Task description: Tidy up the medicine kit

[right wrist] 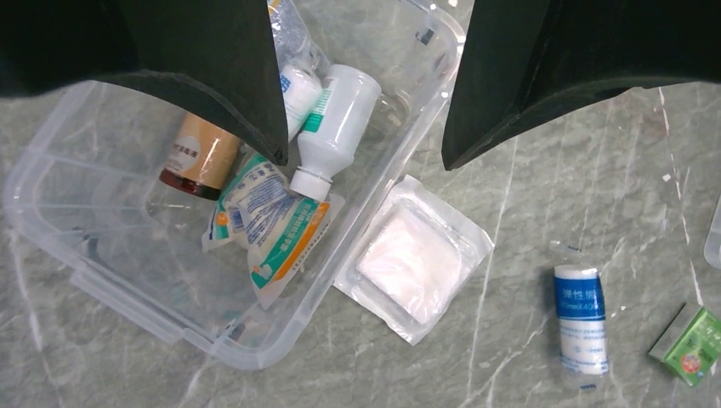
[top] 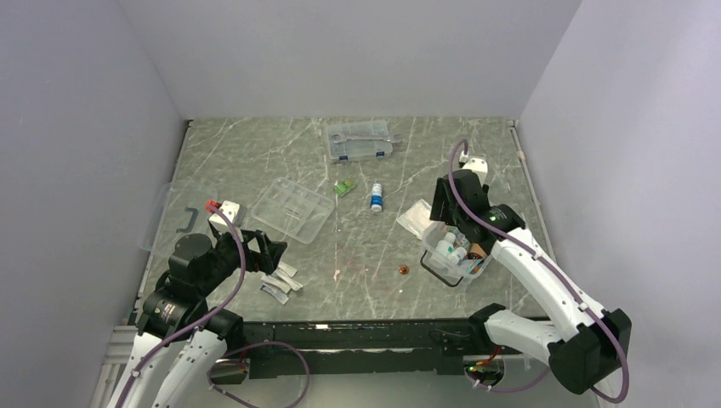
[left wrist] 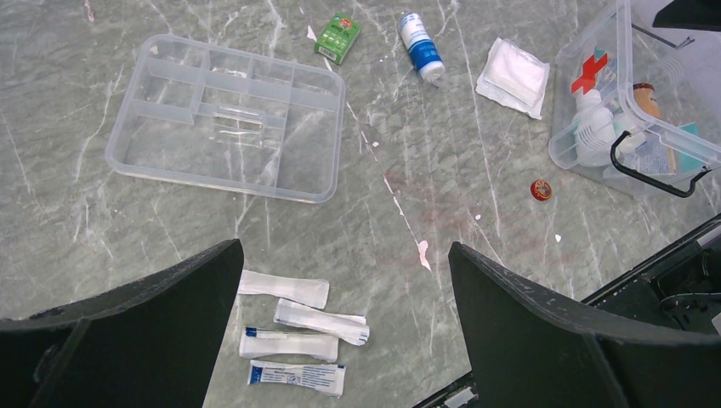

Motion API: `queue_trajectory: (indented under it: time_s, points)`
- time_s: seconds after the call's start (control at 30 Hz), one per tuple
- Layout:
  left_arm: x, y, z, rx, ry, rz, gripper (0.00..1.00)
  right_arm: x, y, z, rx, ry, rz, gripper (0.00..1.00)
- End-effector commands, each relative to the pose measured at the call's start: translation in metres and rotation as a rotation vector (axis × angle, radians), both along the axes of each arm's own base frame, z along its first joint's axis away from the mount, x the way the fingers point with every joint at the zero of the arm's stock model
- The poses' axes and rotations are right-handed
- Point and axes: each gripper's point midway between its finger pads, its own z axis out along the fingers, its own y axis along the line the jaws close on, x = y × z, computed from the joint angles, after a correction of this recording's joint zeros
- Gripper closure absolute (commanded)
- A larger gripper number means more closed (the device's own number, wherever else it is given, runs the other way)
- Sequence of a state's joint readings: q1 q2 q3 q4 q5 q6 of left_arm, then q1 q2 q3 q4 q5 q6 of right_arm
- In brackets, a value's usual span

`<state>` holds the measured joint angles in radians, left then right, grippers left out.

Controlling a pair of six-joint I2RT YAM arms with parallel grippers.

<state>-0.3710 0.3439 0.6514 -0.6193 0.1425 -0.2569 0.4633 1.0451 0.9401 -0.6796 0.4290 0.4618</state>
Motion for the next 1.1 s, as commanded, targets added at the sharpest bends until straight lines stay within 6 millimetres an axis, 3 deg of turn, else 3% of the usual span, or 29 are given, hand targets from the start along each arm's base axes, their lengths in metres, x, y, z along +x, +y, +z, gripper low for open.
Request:
queue_trajectory:
  time_s: [0.0,0.23,0.4,0.67,0.93,1.07]
  points:
    - [-0.003,-0.002,0.017,-0.025,-0.032,-0.01,0.01,0.018,0.006,-0.009,0.104,-0.018,-0.082,0.3]
    - [-0.003,-0.002,0.017,-0.024,-0.032,-0.011,0.01,0.033,0.005,-0.034,0.134,0.045,-0.166,0.3]
    - [-0.003,-0.001,0.017,-0.024,-0.035,-0.007,0.02,0.042,0.005,-0.046,0.145,0.062,-0.182,0.36]
    - [-0.004,-0.002,0.019,-0.026,-0.04,-0.012,0.01,0.052,-0.006,-0.057,0.132,0.089,-0.184,0.59]
    - [-0.005,-0.001,0.02,-0.028,-0.049,-0.008,0.01,0.061,-0.03,-0.056,0.099,0.11,-0.197,0.97]
    - [-0.005,-0.001,0.02,-0.028,-0.048,-0.011,0.01,0.068,-0.04,-0.05,0.074,0.107,-0.187,1.0]
